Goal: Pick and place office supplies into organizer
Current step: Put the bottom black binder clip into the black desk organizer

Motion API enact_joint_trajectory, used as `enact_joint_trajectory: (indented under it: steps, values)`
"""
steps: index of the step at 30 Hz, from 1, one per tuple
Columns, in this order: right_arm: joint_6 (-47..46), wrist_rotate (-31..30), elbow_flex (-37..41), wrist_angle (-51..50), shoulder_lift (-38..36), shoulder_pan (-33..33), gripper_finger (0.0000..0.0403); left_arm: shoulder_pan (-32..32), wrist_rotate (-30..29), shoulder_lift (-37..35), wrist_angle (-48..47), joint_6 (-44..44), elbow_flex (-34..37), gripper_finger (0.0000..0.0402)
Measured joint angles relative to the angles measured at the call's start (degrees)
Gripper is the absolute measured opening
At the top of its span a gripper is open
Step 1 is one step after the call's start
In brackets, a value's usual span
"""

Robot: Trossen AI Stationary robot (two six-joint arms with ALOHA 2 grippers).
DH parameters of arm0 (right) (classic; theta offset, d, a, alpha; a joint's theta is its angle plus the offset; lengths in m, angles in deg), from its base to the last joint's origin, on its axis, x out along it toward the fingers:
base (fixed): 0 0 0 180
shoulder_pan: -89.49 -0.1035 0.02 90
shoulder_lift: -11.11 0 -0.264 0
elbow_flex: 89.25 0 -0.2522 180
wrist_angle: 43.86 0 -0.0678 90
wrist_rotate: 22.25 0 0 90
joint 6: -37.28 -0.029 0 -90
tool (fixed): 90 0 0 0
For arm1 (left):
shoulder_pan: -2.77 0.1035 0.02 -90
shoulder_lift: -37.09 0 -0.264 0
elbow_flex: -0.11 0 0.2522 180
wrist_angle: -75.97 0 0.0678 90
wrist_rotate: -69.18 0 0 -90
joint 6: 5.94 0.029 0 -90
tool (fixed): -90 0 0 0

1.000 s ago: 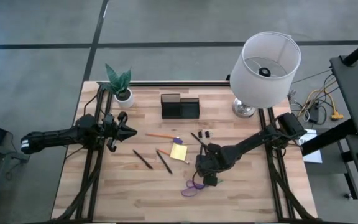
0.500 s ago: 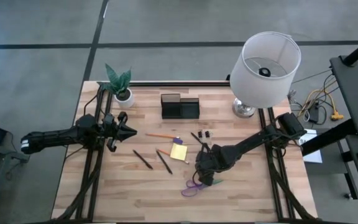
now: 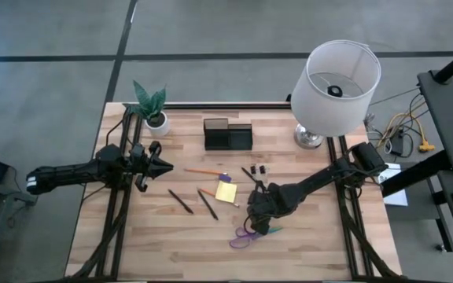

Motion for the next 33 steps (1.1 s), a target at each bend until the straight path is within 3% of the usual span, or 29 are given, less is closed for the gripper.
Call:
enact_joint_trajectory:
  steps: [24, 33]
  values:
    - [-0.8, 0.0, -0.3, 1.0, 0.0, 1.5, 0.0035, 0.0, 0.0, 0.0, 0.0, 0.0, 0.0, 0.002]
    - [0.0, 1.0, -0.4, 1.7, 0.0, 2.9, 0.0021, 0.0, 0.0, 0.0, 0.0, 0.0, 0.0, 0.002]
